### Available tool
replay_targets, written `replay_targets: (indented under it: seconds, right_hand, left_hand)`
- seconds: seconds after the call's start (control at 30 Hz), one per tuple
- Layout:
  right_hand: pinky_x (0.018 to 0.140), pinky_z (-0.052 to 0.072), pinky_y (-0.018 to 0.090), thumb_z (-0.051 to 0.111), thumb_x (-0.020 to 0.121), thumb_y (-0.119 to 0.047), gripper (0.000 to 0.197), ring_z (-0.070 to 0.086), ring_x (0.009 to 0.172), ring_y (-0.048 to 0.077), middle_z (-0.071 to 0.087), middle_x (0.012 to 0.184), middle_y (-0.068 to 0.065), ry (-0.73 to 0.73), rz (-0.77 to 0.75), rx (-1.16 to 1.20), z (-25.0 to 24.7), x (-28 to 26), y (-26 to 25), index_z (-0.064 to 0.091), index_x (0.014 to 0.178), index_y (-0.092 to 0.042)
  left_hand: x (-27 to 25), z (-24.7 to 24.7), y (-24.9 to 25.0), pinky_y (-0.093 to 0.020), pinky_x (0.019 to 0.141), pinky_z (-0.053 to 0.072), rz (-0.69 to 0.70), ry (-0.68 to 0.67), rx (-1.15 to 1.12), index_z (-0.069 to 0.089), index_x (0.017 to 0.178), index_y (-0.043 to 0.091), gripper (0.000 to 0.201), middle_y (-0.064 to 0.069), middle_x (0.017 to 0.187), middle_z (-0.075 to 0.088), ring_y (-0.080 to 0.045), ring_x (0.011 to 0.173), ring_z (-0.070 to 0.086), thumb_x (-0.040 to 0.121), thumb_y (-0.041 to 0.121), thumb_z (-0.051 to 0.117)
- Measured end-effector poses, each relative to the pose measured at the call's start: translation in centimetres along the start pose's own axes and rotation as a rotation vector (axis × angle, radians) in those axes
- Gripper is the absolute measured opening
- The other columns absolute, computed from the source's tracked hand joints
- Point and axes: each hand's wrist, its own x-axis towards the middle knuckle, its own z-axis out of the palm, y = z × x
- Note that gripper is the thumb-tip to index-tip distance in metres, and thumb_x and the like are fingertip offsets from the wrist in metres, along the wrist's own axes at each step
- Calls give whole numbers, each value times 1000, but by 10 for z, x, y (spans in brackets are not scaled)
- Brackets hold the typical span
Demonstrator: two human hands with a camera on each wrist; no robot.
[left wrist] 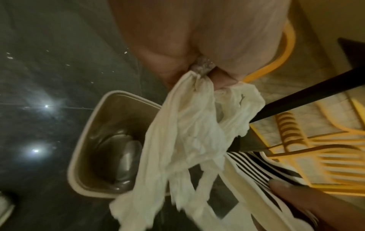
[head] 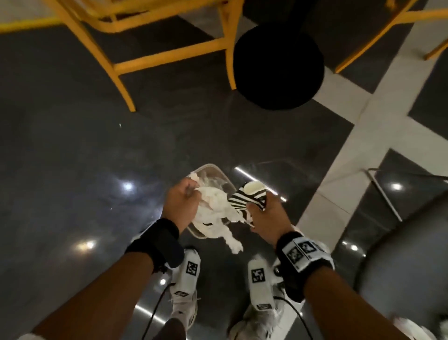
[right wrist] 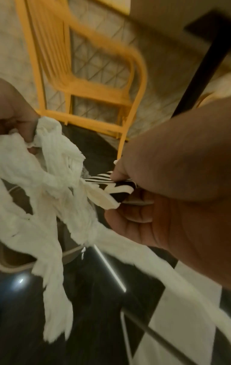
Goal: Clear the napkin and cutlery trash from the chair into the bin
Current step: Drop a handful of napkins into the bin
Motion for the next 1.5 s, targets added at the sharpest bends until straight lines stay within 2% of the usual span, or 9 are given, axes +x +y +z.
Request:
replay_targets:
  seconds: [0.17,0.37,0.53,0.83,1.0,1.13,1.27,1.4,1.5]
  right_hand:
    - [81,61,48,60,87,-35,31,69,99,22,68,108,-2,-70,99,-15,62,30,0,52,117,-29]
    - [78,44,9,58,94,-37,46,61,100,6,61,128,-4,-232,30,-232,94,47,9,50,136,-21]
    - [94,47,31,45,94,-30,30,60,116,23,62,125,3,-330,-44,-521,90,52,13,63,116,-19]
    - [87,38,20,52,96,-20,36,54,122,24,43,142,9,-74,-19,-472,63,53,37,57,131,-23]
    - [99,48,33,45,93,-33,35,56,120,31,41,145,8,-93,-108,-494,60,73,25,61,124,-32]
    - [97,48,34,53,89,-24,34,59,120,30,57,133,9,-3,-93,-473,70,82,29,63,121,-22]
    - [75,46,18,55,93,-14,21,64,92,16,65,110,4,93,-168,-314,75,64,19,65,111,-17]
    - [73,48,16,57,92,-13,22,65,85,10,67,95,-5,-305,-225,-194,117,50,10,70,109,-20]
    - [97,51,35,67,87,-24,35,60,113,16,59,128,-5,-525,-343,-563,140,51,20,64,122,-32]
  left_hand:
    - [29,-7,-62,-5,73,46,14,-145,104,64,110,16,25,0,111,68,-9,95,63,90,4,56]
    - [37,-1,-98,-42,111,43,-80,-425,7,38,139,50,63,10,149,47,-10,133,48,84,26,59]
    - [41,-2,-87,-35,120,30,30,-541,160,38,149,30,63,4,157,37,-15,142,39,91,8,50]
    - [41,-7,-70,-24,82,44,141,-409,457,58,128,17,36,-8,122,63,-24,107,64,94,8,51]
    - [49,-10,-78,-38,106,42,239,-318,678,63,119,21,34,-5,136,53,-30,126,50,86,15,58]
    - [52,-20,-103,-50,118,22,56,-219,839,54,131,28,47,-8,157,18,-38,144,16,84,23,59]
    - [58,-22,-121,-35,115,34,-110,-321,587,50,137,16,48,-12,155,21,-33,139,37,90,12,55]
    - [58,-20,-128,-32,105,44,-126,-325,465,46,141,9,49,-14,143,44,-30,126,53,92,2,50]
    - [57,-19,-132,-28,84,52,-90,-286,354,59,122,11,36,-5,112,63,-24,105,64,88,-1,56]
